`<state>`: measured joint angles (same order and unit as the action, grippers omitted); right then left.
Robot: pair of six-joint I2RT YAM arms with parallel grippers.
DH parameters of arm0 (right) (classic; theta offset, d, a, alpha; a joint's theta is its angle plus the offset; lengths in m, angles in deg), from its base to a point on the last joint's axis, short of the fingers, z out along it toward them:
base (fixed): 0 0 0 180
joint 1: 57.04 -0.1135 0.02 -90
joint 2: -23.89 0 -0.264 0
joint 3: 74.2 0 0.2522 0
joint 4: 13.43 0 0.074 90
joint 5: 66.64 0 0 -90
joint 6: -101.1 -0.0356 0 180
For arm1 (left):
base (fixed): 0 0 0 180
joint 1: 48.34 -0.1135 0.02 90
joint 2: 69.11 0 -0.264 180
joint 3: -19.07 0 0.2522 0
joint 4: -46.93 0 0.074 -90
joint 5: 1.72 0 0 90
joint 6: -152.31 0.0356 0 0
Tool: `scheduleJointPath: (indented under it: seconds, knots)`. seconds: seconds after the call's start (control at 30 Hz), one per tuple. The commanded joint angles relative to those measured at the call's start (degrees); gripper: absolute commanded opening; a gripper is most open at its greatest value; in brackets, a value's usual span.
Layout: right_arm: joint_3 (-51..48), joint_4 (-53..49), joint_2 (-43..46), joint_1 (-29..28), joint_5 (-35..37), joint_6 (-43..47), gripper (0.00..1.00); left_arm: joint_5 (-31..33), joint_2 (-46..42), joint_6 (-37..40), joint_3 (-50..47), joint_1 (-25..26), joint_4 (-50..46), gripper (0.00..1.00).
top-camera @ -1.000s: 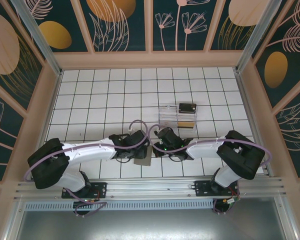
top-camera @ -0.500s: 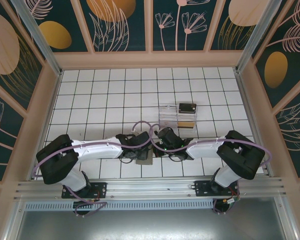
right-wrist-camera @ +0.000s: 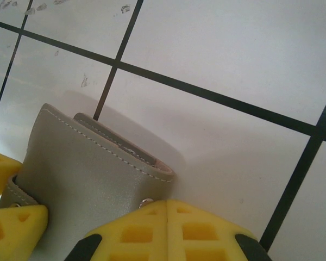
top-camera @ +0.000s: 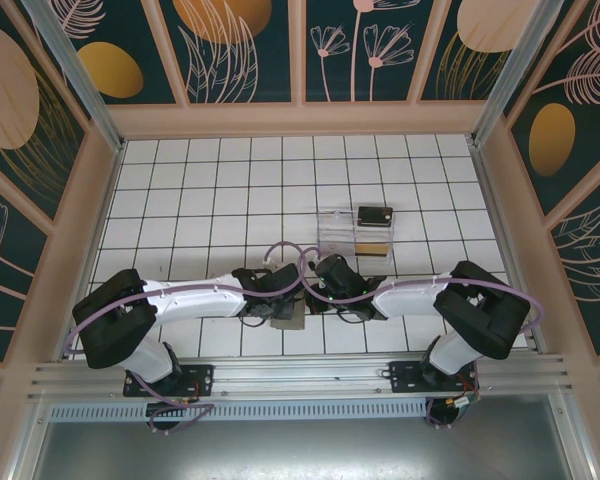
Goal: Take the credit cards out of the card holder
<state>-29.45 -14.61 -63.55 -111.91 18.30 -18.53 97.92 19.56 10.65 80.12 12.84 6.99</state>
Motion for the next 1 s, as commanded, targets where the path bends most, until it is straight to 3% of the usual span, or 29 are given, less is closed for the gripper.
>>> scheduleJointPath:
  seconds: [0.0, 0.23, 0.63, 0.83, 0.97]
  knots:
    - [-0.05, -0.96, 3.78, -0.68, -0.25, -0.93, 0.01, 1.07, 0.28, -0.55, 0.07, 0.25, -2.13, 0.43]
    - [0.87, 0.01, 6.89, -0.68, -5.45, -1.22, 0.0, 2.62, -1.9, -1.0, 1.88, 0.25, -3.38, 0.42]
    - [0.32, 6.01, 0.09, 1.47, -12.01, -2.37, 0.0, 0.46, 1.68, -0.23, 1.39, 0.24, -0.98, 0.31]
    - [0.31, 5.61, -2.1, 2.05, -12.35, -2.54, 0.0, -0.3, 1.43, 0.47, 2.97, 0.25, -1.64, 0.46]
    - [0.57, 5.61, -2.87, 2.13, -12.5, -2.59, 0.0, -0.93, 2.01, 0.68, 2.04, 0.25, -1.6, 0.47]
